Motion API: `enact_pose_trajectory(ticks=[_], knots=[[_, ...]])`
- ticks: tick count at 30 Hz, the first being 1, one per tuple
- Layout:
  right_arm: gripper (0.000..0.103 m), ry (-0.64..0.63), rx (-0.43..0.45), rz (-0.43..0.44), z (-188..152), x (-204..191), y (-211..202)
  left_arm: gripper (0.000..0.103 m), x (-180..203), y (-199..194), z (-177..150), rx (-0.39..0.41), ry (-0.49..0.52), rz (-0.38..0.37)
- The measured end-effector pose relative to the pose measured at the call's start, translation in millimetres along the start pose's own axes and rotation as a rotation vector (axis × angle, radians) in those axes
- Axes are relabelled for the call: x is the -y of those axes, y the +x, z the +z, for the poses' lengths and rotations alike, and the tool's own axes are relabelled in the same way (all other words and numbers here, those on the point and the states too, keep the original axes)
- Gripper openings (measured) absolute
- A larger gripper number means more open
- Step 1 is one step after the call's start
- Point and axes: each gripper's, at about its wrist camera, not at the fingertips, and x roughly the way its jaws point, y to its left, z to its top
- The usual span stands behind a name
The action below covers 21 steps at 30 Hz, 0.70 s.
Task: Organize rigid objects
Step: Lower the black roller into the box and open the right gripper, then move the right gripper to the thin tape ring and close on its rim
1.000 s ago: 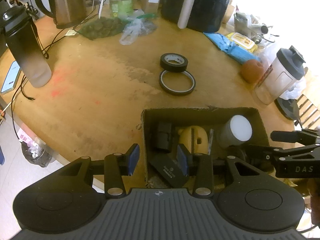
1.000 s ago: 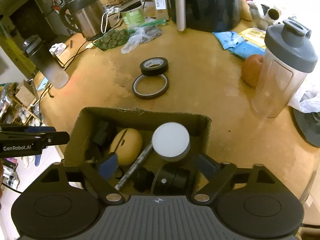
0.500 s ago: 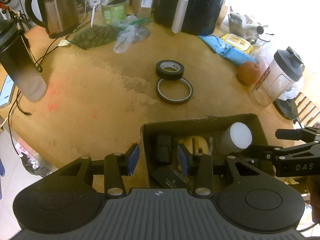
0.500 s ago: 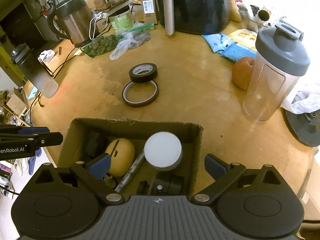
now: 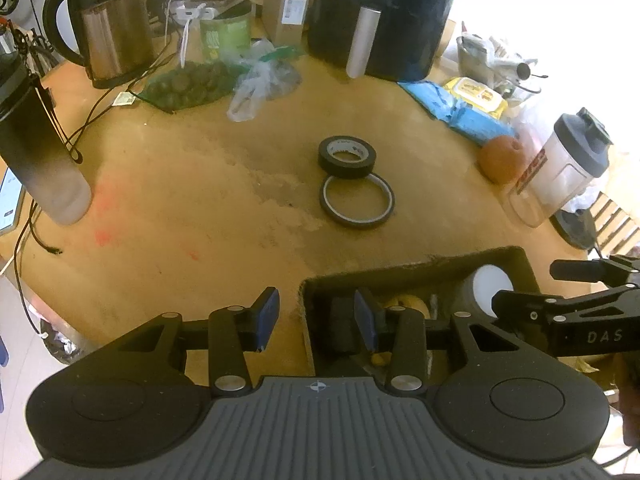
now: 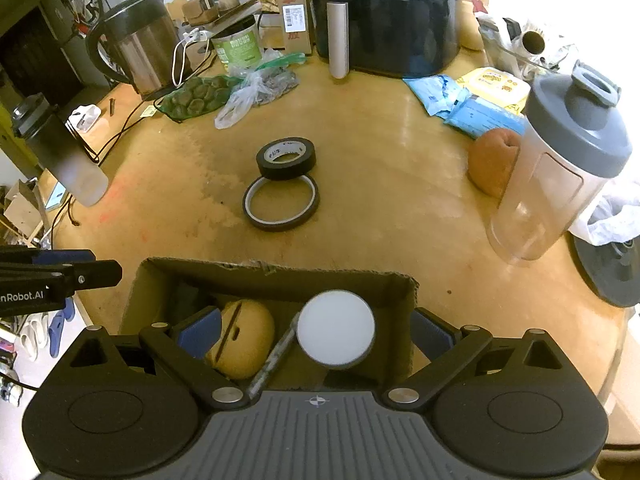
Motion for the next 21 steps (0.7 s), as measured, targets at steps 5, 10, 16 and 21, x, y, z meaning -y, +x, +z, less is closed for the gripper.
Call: enact_pose_trajectory(ticks=[5, 10, 16, 21], knots=[[0.100, -0.013, -0.005, -0.020, 6, -6, 5, 0.041, -7, 3, 5, 0.007, 0.003, -0.004], [0.100, 0.001, -0.011, -0.031, 13, -6, 11, 0.041, -12, 7, 11, 0.018, 0.009, -0.004], [0.100, 0.002, -0.016, -0.041, 24, -7, 18, 0.041, -17, 10, 16, 0.022, 0.005, -0.004], [0.101, -0.021, -0.012, -0.042, 33, -13, 27, 0.041, -22, 13, 17, 0.014, -0.009, -0.007]])
